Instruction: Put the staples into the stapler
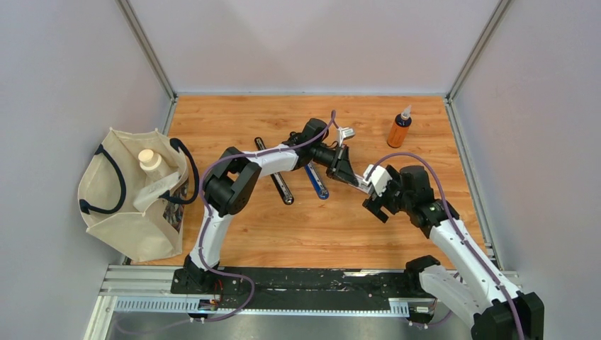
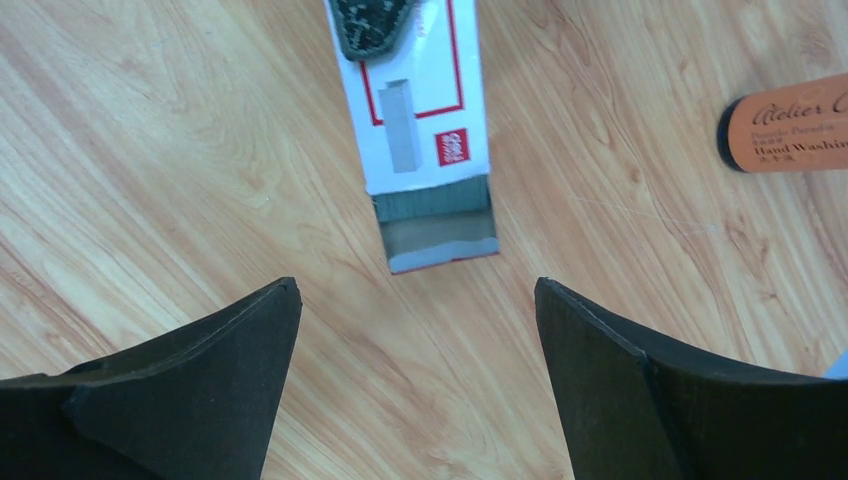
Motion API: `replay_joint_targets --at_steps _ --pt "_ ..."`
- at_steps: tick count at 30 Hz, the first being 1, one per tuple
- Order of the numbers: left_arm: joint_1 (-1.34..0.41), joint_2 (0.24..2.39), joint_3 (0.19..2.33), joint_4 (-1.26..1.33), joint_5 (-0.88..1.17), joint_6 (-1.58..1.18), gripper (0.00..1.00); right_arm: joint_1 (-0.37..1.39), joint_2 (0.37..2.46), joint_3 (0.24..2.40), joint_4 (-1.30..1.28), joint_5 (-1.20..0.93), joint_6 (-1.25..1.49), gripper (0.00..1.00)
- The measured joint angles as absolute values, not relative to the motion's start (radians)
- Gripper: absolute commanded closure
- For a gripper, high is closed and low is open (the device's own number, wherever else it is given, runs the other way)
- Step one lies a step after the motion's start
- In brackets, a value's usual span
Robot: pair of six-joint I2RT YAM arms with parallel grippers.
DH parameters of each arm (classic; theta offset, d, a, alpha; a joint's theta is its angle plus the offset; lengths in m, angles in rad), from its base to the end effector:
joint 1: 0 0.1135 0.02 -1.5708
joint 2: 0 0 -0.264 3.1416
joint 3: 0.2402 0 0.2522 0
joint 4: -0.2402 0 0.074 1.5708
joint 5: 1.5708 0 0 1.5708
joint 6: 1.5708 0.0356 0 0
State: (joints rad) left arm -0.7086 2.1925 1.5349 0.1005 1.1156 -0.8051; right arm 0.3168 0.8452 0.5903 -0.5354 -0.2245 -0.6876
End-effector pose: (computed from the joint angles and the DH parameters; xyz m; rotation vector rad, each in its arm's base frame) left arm 0.3439 -0.3369 0.1785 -0.6859 -2.3393 1.9230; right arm 0.1624 0.0616 0.2300 -1.2188 1.9946 0.0816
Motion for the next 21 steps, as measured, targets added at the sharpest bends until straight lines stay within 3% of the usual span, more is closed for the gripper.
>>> replay_joint_targets --at_steps 12,21 --pt "-0.72 2.193 1.522 0.216 1.142 -0.885 0.88 0.315 0.887 0.598 -0.508 -0.26 -0.711 0.1" --pt "-0.721 2.193 1.491 0.237 1.152 -0.909 0.88 0.263 0.898 0.598 -0.488 -0.289 -0.733 0.23"
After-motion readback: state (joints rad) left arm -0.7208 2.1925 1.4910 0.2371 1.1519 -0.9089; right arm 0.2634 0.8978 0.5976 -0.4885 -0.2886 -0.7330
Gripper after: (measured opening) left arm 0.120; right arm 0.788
